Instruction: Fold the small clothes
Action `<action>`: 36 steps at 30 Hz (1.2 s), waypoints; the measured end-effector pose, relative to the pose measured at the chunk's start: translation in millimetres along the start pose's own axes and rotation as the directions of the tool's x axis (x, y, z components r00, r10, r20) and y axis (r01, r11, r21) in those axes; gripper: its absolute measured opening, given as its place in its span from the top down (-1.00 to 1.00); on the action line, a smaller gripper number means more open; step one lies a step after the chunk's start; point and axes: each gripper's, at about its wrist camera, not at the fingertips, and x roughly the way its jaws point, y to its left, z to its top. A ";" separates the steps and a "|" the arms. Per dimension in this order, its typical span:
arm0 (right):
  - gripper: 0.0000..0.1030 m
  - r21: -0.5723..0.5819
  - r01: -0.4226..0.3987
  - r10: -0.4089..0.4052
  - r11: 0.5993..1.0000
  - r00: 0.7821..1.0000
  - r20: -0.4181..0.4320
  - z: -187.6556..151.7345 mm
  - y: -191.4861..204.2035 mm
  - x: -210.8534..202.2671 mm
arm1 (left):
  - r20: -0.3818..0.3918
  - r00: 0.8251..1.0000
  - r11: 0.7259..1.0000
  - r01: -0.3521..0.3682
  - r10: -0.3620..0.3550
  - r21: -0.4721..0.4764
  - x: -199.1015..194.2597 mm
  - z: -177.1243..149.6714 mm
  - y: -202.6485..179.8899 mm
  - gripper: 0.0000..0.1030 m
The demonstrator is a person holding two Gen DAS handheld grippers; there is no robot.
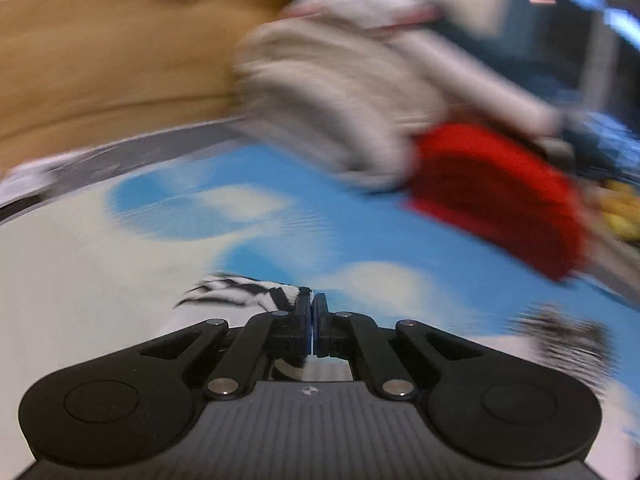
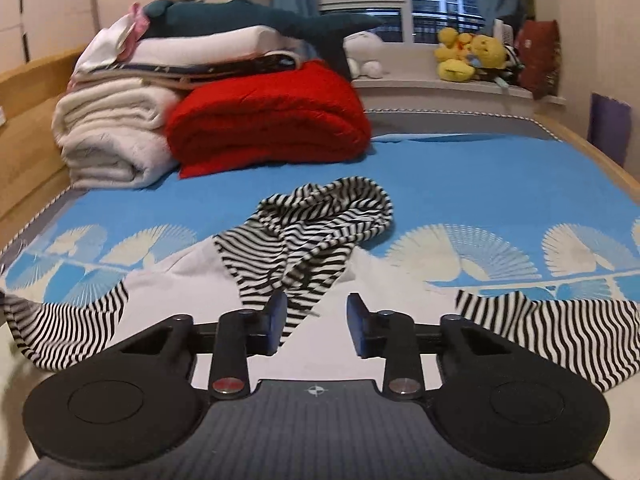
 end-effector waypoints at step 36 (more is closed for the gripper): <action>0.86 0.665 0.187 0.084 0.724 0.932 -0.353 -78.8 -89.0 155.2 | -0.453 0.891 0.986 0.095 -0.022 0.139 52.9 -58.9 -88.1 0.64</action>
